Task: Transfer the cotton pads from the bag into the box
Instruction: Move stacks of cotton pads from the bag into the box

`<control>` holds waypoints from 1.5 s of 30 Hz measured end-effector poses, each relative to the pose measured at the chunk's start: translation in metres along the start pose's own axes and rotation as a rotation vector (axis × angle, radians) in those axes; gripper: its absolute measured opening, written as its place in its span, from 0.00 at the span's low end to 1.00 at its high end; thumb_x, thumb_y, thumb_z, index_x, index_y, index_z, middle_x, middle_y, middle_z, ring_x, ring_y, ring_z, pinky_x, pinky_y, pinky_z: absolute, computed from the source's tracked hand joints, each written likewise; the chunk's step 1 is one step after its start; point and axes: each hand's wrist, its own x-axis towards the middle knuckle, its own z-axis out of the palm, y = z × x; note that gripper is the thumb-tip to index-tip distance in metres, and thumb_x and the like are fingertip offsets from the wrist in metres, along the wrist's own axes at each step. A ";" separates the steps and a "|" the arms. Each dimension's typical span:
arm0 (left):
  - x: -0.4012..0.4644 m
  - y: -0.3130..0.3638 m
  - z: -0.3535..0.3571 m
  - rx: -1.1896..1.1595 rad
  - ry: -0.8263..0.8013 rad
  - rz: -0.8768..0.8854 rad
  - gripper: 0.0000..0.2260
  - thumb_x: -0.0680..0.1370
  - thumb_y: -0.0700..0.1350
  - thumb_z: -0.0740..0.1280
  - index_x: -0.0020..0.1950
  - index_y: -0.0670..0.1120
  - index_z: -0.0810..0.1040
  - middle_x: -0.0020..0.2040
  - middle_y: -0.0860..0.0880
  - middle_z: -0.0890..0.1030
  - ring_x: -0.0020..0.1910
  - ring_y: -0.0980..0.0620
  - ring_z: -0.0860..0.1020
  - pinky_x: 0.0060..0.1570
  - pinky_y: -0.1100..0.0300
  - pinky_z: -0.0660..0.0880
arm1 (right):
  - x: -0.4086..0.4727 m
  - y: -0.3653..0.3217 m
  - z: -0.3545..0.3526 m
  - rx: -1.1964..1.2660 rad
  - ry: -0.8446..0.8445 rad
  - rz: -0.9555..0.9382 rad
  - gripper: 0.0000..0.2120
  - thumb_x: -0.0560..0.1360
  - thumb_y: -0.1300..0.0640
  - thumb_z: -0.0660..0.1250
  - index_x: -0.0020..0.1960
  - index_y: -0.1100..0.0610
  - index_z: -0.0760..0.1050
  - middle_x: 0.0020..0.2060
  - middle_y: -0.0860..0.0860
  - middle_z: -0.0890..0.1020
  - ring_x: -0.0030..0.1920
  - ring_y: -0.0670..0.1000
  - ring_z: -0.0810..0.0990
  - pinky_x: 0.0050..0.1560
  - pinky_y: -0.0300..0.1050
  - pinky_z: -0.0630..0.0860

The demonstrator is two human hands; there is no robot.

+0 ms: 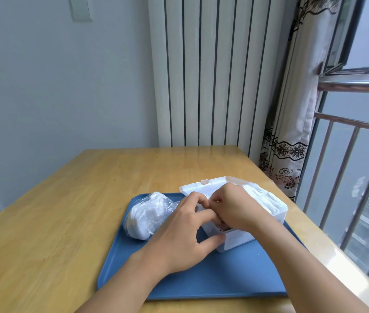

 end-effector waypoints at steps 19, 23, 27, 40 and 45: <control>0.001 0.003 -0.005 0.095 0.051 -0.045 0.19 0.76 0.63 0.68 0.59 0.52 0.73 0.60 0.62 0.71 0.58 0.61 0.73 0.55 0.62 0.74 | -0.007 0.006 -0.004 -0.225 0.191 -0.290 0.15 0.75 0.61 0.62 0.55 0.51 0.82 0.29 0.42 0.77 0.34 0.43 0.77 0.36 0.41 0.74; 0.004 -0.004 -0.034 -0.045 0.465 0.004 0.16 0.73 0.53 0.70 0.58 0.47 0.79 0.60 0.54 0.78 0.61 0.57 0.76 0.62 0.67 0.69 | -0.020 -0.005 -0.007 -0.020 0.320 -0.465 0.10 0.70 0.61 0.67 0.47 0.52 0.85 0.33 0.41 0.81 0.34 0.43 0.79 0.37 0.34 0.74; -0.004 -0.046 -0.070 0.029 0.343 -0.396 0.32 0.64 0.59 0.66 0.67 0.48 0.75 0.65 0.52 0.74 0.67 0.50 0.72 0.66 0.59 0.67 | -0.025 -0.011 0.003 -0.044 0.203 -0.576 0.08 0.70 0.55 0.68 0.43 0.48 0.87 0.35 0.44 0.78 0.39 0.45 0.76 0.38 0.35 0.71; -0.015 -0.065 -0.068 -0.462 -0.091 -0.554 0.18 0.66 0.53 0.78 0.48 0.43 0.83 0.40 0.49 0.85 0.39 0.53 0.81 0.43 0.57 0.76 | -0.024 -0.004 0.033 -0.481 0.143 -0.578 0.11 0.83 0.50 0.59 0.56 0.48 0.80 0.76 0.49 0.63 0.76 0.57 0.59 0.67 0.52 0.69; -0.016 -0.051 -0.073 -0.658 -0.227 -0.578 0.15 0.76 0.52 0.74 0.57 0.44 0.84 0.53 0.47 0.87 0.53 0.49 0.85 0.55 0.59 0.78 | -0.022 -0.008 0.030 -0.389 0.220 -0.647 0.15 0.81 0.51 0.62 0.67 0.47 0.76 0.62 0.47 0.73 0.61 0.53 0.71 0.47 0.40 0.70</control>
